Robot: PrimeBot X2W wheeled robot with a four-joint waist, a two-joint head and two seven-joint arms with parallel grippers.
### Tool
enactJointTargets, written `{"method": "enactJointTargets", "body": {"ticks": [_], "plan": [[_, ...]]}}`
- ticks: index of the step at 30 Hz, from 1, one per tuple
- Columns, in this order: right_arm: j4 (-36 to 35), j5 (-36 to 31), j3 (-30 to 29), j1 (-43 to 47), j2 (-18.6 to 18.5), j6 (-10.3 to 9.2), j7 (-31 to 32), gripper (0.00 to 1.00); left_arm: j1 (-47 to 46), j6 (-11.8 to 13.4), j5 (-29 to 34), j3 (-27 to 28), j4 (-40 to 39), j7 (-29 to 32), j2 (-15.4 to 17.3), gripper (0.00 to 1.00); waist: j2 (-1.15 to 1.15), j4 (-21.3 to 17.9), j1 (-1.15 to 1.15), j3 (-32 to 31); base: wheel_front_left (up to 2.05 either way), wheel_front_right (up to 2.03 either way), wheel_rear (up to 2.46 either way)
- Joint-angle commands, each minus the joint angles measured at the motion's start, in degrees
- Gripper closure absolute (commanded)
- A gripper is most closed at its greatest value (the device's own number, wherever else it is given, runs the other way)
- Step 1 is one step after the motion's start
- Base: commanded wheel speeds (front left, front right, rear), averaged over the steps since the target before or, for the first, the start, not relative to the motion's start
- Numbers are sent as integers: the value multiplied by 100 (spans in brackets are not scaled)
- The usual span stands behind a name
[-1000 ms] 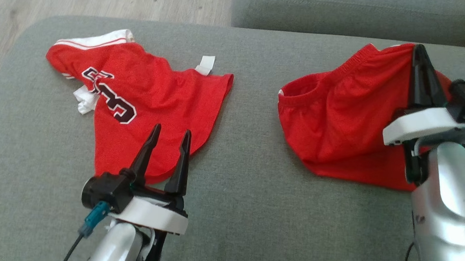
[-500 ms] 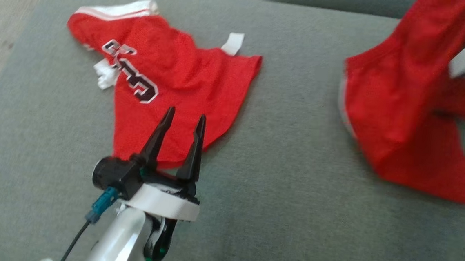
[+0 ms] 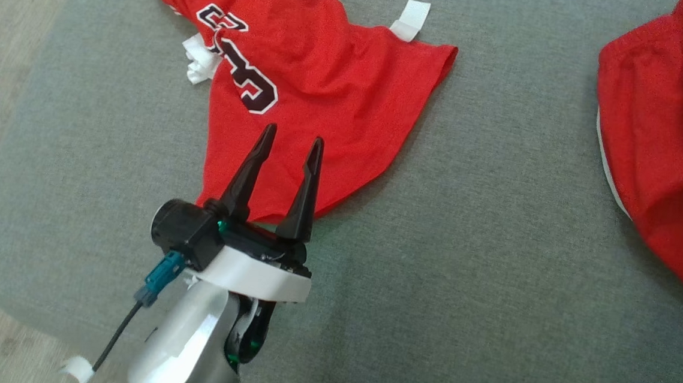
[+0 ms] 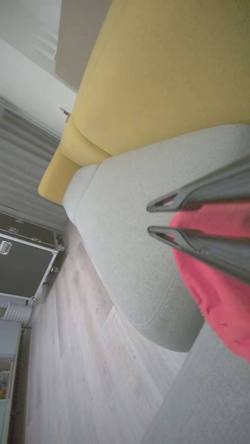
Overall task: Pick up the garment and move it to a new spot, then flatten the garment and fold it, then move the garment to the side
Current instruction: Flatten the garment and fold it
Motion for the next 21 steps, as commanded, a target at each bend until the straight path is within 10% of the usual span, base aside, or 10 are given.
{"method": "enactJointTargets", "body": {"ticks": [1, 10, 21], "plan": [[17, -103, -50, -200, 18, 22, -23, 0, -209, 67, -32, 108, -203, -46, 27, 0, 0, -31, -2, 49, 0, 0, 0], [95, 283, -174, -13, 582, 22, -356, 0, -143, 63, 102, 419, -126, -46, 27, 0, 0, -658, -2, -346, 0, 0, 0], [-2322, 1872, -295, 2126, 1632, 22, -366, 0, 215, -19, 286, 837, -66, -46, 27, 0, 0, -1444, -2, -1106, 0, 0, 0]]}}
